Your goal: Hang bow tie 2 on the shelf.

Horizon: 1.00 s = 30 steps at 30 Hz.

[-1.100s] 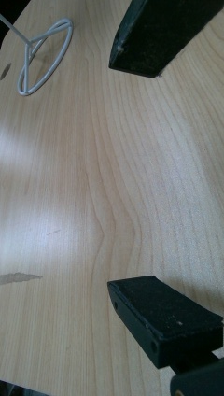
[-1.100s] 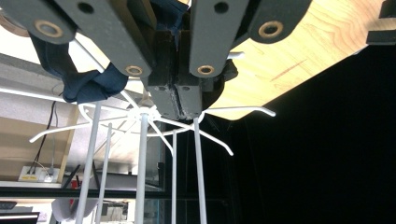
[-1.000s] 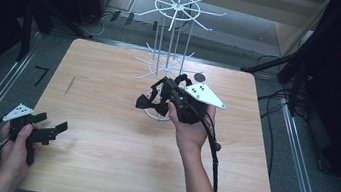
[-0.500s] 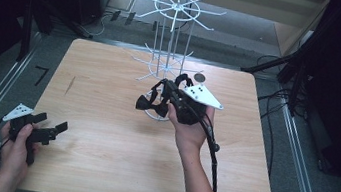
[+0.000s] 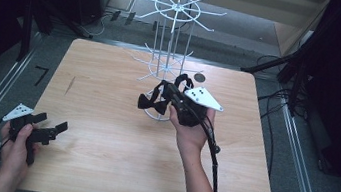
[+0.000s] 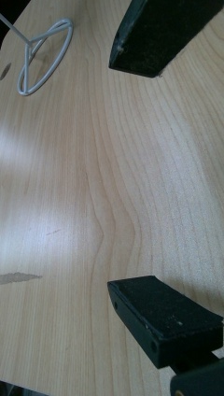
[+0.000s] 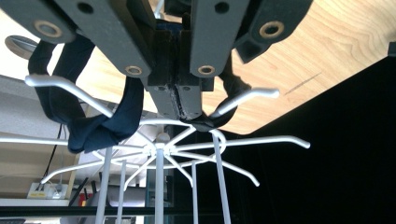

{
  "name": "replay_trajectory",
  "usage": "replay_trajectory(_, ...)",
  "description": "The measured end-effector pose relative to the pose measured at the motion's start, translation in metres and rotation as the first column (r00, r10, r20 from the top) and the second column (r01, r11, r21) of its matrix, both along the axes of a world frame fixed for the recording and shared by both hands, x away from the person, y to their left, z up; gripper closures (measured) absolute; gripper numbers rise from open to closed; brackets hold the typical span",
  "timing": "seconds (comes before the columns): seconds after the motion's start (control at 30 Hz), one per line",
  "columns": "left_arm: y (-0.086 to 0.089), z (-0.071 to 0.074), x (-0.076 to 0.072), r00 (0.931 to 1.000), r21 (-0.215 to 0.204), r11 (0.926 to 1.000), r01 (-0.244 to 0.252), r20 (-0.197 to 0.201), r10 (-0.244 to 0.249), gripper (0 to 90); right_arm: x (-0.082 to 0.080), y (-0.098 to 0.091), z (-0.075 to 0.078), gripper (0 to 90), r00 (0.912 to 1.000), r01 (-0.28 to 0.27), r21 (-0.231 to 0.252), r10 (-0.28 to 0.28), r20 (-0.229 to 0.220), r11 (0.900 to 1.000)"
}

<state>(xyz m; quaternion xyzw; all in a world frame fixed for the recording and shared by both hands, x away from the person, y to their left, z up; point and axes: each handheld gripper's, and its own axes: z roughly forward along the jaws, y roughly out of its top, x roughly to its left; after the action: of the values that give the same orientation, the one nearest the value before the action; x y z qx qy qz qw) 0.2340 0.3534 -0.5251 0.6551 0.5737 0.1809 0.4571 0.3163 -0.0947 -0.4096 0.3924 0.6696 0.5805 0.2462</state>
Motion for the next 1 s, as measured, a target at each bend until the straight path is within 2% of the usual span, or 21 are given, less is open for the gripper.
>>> replay_trajectory(0.13,0.0,0.0,0.0,1.0,0.001,1.0,0.001,-0.001,-0.001,0.0,-0.001,-0.001,-0.003,88.3,1.0,-0.003,0.0,0.003,-0.007,1.0)
replay_trajectory(0.27,0.0,0.0,0.0,1.0,-0.001,1.0,-0.001,0.0,0.001,0.0,-0.003,-0.003,-0.007,83.7,0.9998,-0.012,0.0,0.012,-0.014,0.9999)
replay_trajectory(0.7,0.0,0.0,0.0,1.0,0.001,1.0,-0.001,0.001,0.001,0.0,-0.011,-0.015,-0.02,52.0,0.9988,-0.049,0.022,0.049,-0.003,0.9986)
replay_trajectory(1.0,0.0,0.0,0.0,1.0,0.004,1.0,0.001,0.001,-0.001,0.0,-0.02,-0.033,-0.034,37.8,0.9981,-0.062,0.049,0.062,-0.003,0.9969)
